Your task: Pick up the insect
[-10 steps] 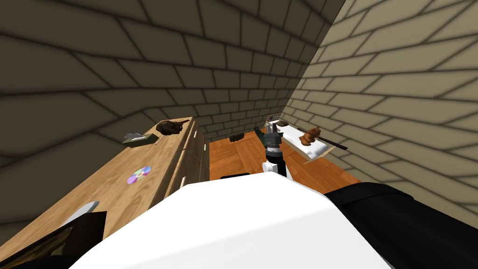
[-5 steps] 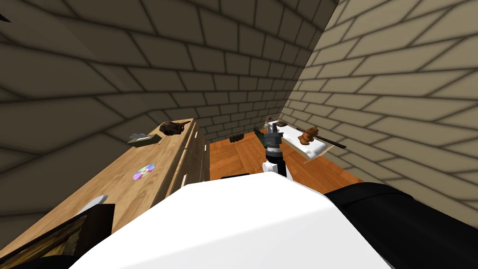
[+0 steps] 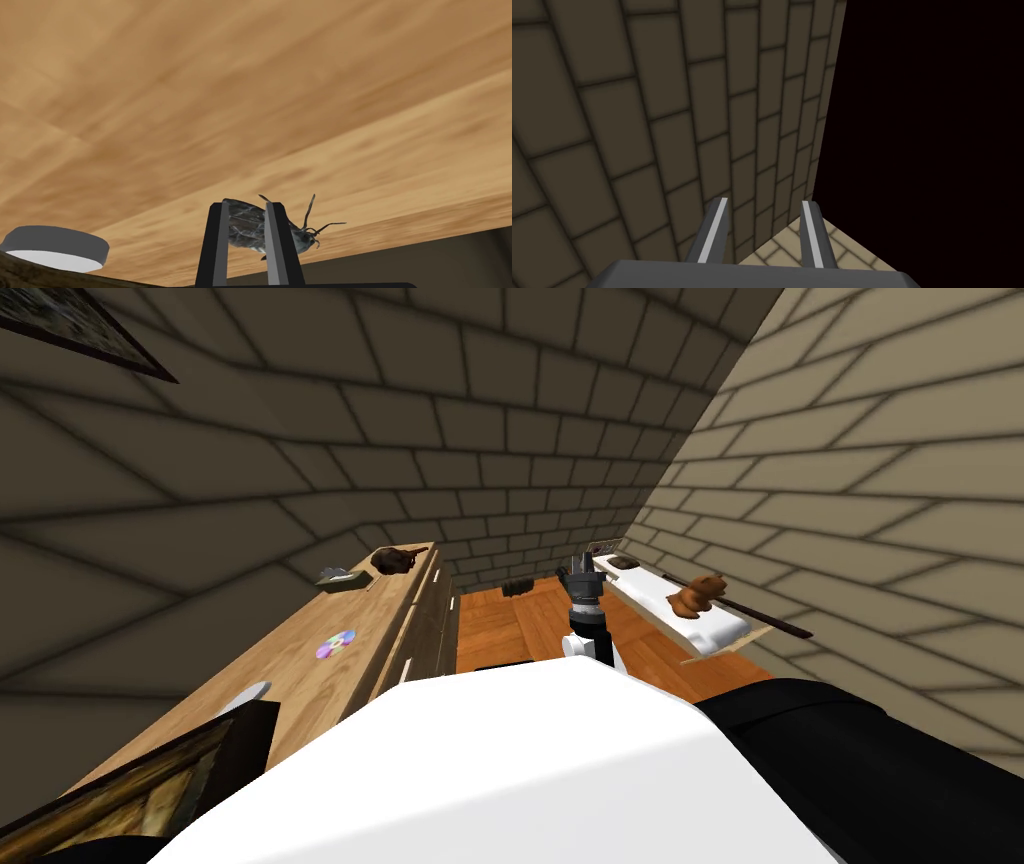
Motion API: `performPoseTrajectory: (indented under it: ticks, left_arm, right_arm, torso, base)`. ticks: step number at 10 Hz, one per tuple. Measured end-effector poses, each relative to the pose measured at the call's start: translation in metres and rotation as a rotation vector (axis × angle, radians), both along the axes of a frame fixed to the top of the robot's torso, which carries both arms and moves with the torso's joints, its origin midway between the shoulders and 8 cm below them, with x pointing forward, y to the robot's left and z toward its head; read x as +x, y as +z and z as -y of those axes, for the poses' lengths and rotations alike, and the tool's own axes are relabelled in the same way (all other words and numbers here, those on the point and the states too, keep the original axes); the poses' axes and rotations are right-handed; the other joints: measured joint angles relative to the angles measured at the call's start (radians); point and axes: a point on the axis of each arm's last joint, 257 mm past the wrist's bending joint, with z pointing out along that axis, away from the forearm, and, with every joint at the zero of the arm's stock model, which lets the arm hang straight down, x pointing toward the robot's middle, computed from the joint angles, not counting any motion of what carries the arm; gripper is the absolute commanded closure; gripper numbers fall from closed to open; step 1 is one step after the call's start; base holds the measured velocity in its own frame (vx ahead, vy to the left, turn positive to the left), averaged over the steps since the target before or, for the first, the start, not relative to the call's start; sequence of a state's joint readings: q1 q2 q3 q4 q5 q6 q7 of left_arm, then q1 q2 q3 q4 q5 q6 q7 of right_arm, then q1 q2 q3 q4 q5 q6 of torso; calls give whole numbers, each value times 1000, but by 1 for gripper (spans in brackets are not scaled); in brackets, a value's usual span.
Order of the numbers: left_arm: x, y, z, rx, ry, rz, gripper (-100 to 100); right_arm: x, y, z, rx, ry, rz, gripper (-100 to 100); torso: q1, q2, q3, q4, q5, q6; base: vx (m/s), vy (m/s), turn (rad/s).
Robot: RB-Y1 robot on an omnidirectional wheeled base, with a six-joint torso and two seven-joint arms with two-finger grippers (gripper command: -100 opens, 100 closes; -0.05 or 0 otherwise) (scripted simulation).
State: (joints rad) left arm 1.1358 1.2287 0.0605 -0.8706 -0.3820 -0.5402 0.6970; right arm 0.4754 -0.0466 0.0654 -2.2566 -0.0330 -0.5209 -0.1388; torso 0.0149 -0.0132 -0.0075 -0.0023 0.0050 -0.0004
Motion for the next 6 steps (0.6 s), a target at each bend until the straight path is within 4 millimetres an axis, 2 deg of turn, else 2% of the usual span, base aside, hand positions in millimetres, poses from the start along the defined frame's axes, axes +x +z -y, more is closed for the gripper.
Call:
performPoseTrajectory:
  ticks: [4, 6]
  left_arm:
    - [32, 8, 10, -5, -169, -3, 100]
    - [48, 11, 13, -3, -256, -6, 100]
  right_arm:
    - [0, 0, 0, 0, 0, 0, 0]
    - [0, 0, 0, 0, 0, 0, 0]
  torso:
    - [3, -3, -2, -1, 1, 3]
    - [0, -4, -2, -1, 1, 3]
  base:
    - [243, 68, 439]
    - [258, -11, 418]
